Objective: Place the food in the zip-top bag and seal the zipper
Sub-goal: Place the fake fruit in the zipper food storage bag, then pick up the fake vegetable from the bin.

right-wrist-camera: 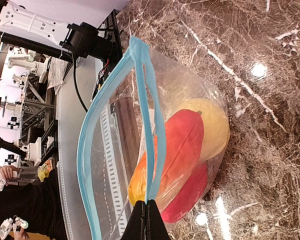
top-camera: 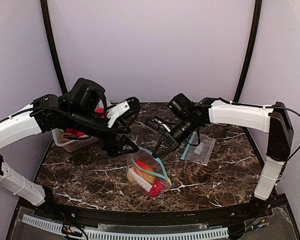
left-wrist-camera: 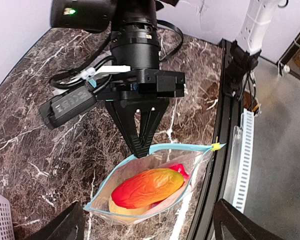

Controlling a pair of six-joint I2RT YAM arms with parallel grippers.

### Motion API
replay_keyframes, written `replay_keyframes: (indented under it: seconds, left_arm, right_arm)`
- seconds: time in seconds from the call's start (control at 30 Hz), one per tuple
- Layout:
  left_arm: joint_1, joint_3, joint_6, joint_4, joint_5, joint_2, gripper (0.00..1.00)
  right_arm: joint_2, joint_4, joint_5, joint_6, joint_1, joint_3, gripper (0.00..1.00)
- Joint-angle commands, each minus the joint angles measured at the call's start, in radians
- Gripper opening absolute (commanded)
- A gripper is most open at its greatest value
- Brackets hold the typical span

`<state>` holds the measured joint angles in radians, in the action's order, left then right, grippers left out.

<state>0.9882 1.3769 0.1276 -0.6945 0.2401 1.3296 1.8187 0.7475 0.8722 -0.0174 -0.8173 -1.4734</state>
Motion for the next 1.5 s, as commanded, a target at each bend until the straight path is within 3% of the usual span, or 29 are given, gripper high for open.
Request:
replay_keyframes:
  seconds: [0.0,0.23,0.53,1.07,1.47]
  left_arm:
    - [-0.022,-0.1,-0.26,0.141,-0.048,-0.105,0.9]
    - [-0.178,-0.305,-0.527,0.239,-0.107,-0.269,0.95]
    - [-0.366,-0.411,-0.616,0.261,-0.058,-0.329,0.98]
    - [-0.677,-0.28,-0.467,0.22,-0.072,-0.063,0.96]
    - [-0.837,-0.157,-0.451,0.342,-0.298,0.164,0.85]
  right_arm:
    - [-0.073,-0.085,-0.068,-0.101,0.005,0.029,0.0]
    - [-0.151,-0.155,-0.146,-0.235,0.009,0.105,0.0]
    - [-0.257,-0.255,-0.22,-0.387,0.009,0.197,0.0]
    - [-0.262,-0.338,-0.3,-0.462,0.009,0.245,0.0]
    - [-0.269,-0.364,-0.302,-0.464,0.009,0.264,0.0]
